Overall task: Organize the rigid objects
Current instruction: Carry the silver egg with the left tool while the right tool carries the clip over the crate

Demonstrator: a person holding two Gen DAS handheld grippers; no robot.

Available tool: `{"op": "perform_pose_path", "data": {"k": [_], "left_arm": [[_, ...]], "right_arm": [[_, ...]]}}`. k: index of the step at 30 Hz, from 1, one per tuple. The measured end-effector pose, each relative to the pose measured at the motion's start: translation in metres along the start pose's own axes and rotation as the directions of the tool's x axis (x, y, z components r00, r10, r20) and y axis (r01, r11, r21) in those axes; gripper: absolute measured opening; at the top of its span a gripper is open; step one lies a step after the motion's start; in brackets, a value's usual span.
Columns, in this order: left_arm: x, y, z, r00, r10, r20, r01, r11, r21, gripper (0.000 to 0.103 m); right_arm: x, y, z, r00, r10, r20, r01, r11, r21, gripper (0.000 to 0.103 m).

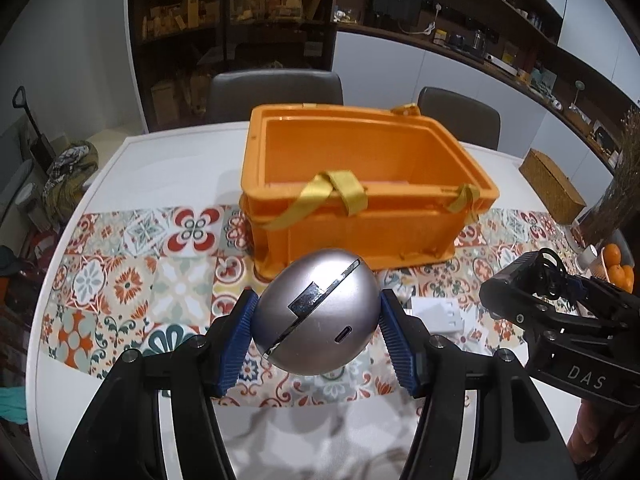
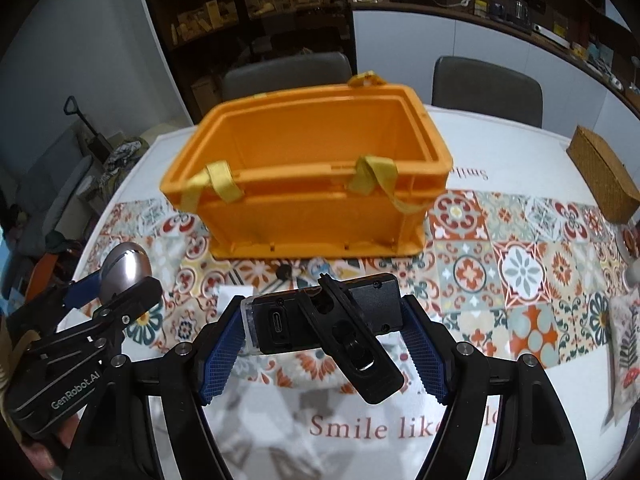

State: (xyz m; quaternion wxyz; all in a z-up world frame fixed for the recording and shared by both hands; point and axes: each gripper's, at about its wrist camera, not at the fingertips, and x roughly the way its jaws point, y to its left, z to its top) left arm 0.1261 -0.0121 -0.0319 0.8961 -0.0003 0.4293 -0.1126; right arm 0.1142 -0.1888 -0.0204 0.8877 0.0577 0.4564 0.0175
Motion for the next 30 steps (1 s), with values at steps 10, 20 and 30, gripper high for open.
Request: {"op": "perform_pose_path", "data": {"k": [10,20,30], "left_arm": [[-0.004,-0.004,0.028,0.999,-0.005,0.044,0.005,1.000,0.005,0.060],[-0.006,-0.005,0.056,0.997,-0.003,0.081,0.002,1.000,0.016,0.060],[-0.006,-0.006,0.086,0.992,0.010,0.122,-0.015,0.999,0.043,0.060]], "right_arm": [[-0.008,-0.003,0.026,0.998,-0.005,0.063,0.004,1.000,0.012,0.075],[-0.009,-0.003,0.049,0.995,-0.001,0.104,0.000,1.000,0.014,0.075],[-0.009,-0.001,0.078,0.989,-0.005,0.145,0.004,1.000,0.009,0.075]]}}
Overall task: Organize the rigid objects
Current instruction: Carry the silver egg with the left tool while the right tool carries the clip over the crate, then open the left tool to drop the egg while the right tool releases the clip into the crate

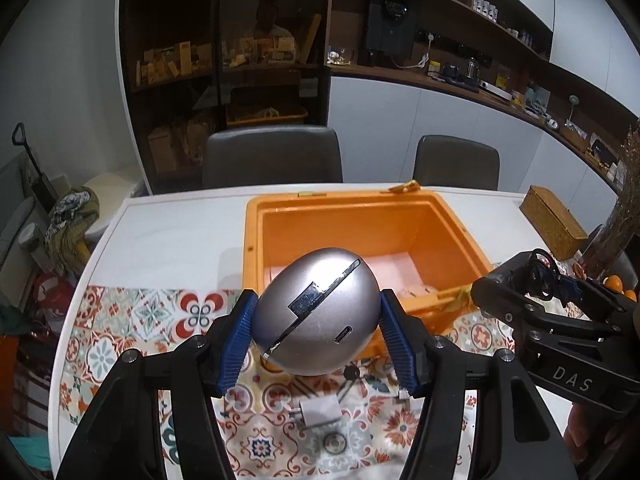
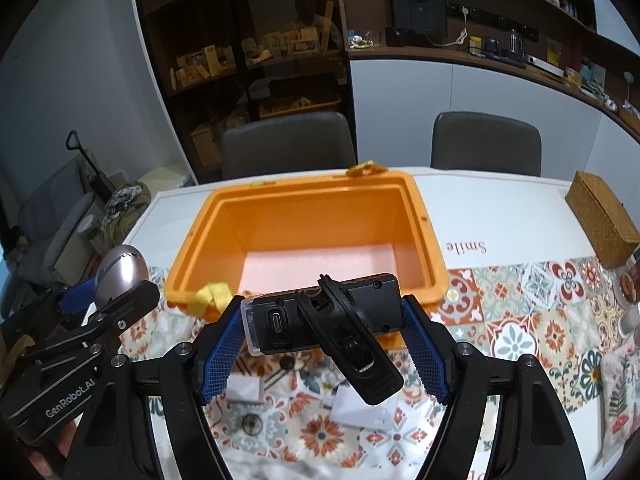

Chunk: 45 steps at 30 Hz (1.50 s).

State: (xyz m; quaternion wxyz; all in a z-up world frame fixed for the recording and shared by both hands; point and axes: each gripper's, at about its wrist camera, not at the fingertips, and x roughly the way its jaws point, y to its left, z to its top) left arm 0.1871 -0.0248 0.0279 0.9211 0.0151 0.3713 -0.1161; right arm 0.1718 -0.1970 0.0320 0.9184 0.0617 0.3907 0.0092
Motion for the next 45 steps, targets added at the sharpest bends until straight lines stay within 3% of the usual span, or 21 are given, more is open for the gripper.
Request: {"op": "perform_pose_path", "data": {"k": [6,23,33,45], "left_arm": [[0.006,-0.001,0.014,1.000,-0.003,0.009,0.003,1.000,0.010,0.060],[0.041,0.006,0.053,1.000,0.006,-0.022,-0.005,1.000,0.022,0.061],[0.078,0.009,0.063,0.993,0.022,-0.112,-0.018,0.999,0.033,0.061],[0.119,0.011,0.057,0.977,0.020,-0.210,-0.013,0.999,0.032,0.061]], "right_arm": [[0.005,0.001,0.013,1.000,-0.006,0.011,0.006,1.000,-0.005,0.075],[0.043,-0.007,0.052,0.997,-0.034,-0.073,0.035,0.999,0.007,0.075],[0.070,-0.003,0.070,0.991,-0.058,-0.123,0.056,0.998,-0.021,0.075],[0.109,-0.012,0.065,0.972,-0.075,-0.224,0.076,0.997,-0.005,0.075]]}}
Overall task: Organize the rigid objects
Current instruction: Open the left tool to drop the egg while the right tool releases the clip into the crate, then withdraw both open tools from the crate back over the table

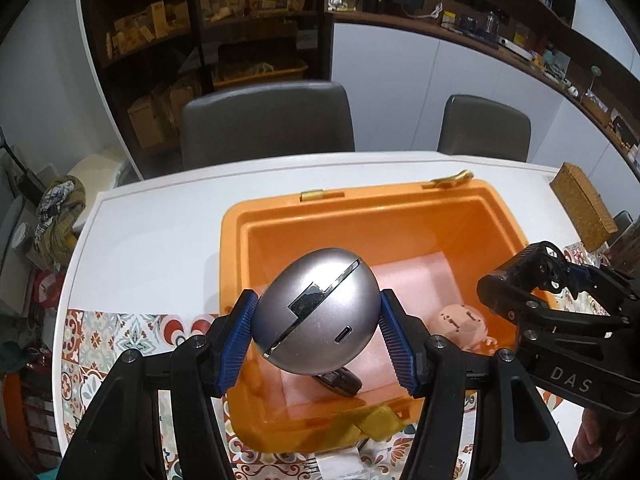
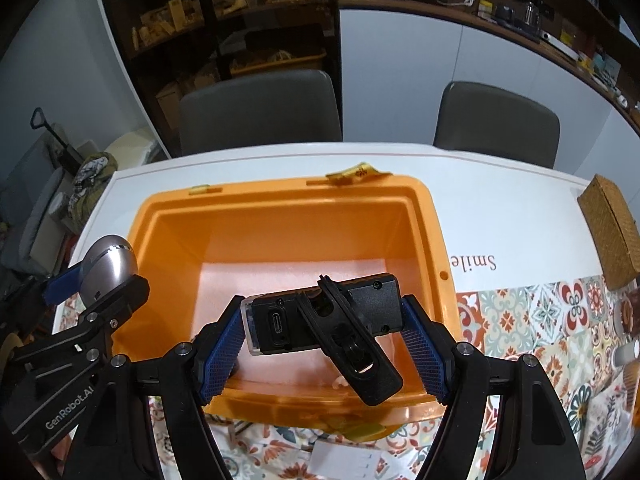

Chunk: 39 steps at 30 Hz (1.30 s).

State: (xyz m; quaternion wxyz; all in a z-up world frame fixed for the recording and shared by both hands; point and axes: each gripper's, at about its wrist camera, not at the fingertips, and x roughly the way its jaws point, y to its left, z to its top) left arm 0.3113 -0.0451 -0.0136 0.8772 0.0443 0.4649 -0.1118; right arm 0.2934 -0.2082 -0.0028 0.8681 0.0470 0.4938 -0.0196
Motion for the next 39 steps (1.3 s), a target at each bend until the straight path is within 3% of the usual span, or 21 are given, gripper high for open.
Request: {"op": "perform_pose_path", "data": {"k": [9,15,21,26,30,33,39], "left_arm": [[0.029,-0.006,0.000,0.996,0.009,-0.088,-0.009,1.000,0.005,0.061],[0.031,-0.005,-0.001,0.994,0.039,-0.106,-0.038,0.999,0.010,0.061],[0.017,0.007,-0.001,0.989,0.118,-0.087,-0.119,0.993,-0.008,0.077],[0.005,0.016,-0.002,0.983,0.170,-0.069,-0.171,0.985,-0.010,0.083],[-0.001,0.022,-0.003,0.982,0.178,-0.065,-0.180,0.983,-0.024,0.083],[-0.004,0.025,-0.006,0.982,0.175,-0.067,-0.177,0.984,-0.029,0.083],[-0.012,0.027,-0.011,0.982,0.177,-0.062,-0.180,0.983,-0.048,0.083]], "right_arm": [[0.009,-0.001,0.000,1.000,-0.017,-0.020,0.016,1.000,-0.004,0.075],[0.011,0.000,0.003,0.999,-0.023,-0.025,0.022,1.000,-0.011,0.075],[0.012,0.002,0.005,0.999,-0.015,-0.029,0.015,1.000,-0.009,0.075],[0.016,0.007,0.005,0.999,-0.007,-0.034,0.006,1.000,-0.019,0.075],[0.019,0.012,0.007,0.999,-0.005,-0.035,0.004,1.000,-0.020,0.076],[0.018,0.013,0.008,0.999,-0.042,-0.014,0.042,0.999,-0.012,0.085],[0.009,0.011,0.004,0.998,-0.058,0.000,0.058,0.998,-0.008,0.086]]}}
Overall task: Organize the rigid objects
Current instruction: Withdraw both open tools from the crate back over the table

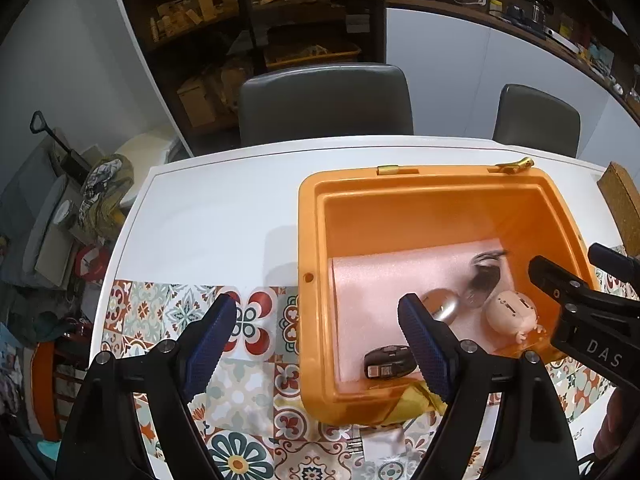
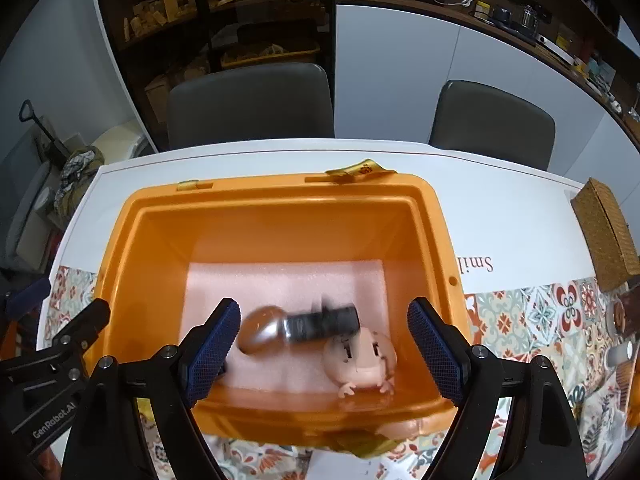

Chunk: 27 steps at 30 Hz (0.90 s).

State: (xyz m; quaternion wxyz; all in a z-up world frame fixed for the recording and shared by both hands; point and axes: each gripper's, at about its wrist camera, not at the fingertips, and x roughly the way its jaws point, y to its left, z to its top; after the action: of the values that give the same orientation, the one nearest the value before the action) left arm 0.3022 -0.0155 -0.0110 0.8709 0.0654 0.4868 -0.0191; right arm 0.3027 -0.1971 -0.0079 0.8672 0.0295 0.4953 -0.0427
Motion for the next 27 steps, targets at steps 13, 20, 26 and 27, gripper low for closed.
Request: {"op": "perform_pose_path", "data": {"k": [13,20,26,27], "left_arm": [[-0.022,-0.001,-0.016,1.000,-0.025,0.011,0.025,1.000,-0.018,0.086],[-0.041,-0.001,-0.028,0.999,-0.031,0.036,0.031,0.999,-0.024,0.086],[-0.054,-0.001,-0.039,0.998,-0.030,0.054,0.031,0.999,-0.030,0.088],[-0.057,-0.002,-0.041,0.998,-0.025,0.060,0.027,0.999,-0.025,0.088]], "right_arm": [[-0.031,-0.007,-0.025,0.999,0.022,0.033,-0.022,1.000,0.014,0.086],[-0.050,-0.011,-0.042,0.998,0.031,0.056,-0.032,0.999,0.020,0.086],[-0.065,-0.014,-0.053,0.996,0.031,0.079,-0.033,0.999,0.027,0.086],[-0.067,-0.015,-0.056,0.996,0.029,0.083,-0.031,0.999,0.029,0.086]]}}
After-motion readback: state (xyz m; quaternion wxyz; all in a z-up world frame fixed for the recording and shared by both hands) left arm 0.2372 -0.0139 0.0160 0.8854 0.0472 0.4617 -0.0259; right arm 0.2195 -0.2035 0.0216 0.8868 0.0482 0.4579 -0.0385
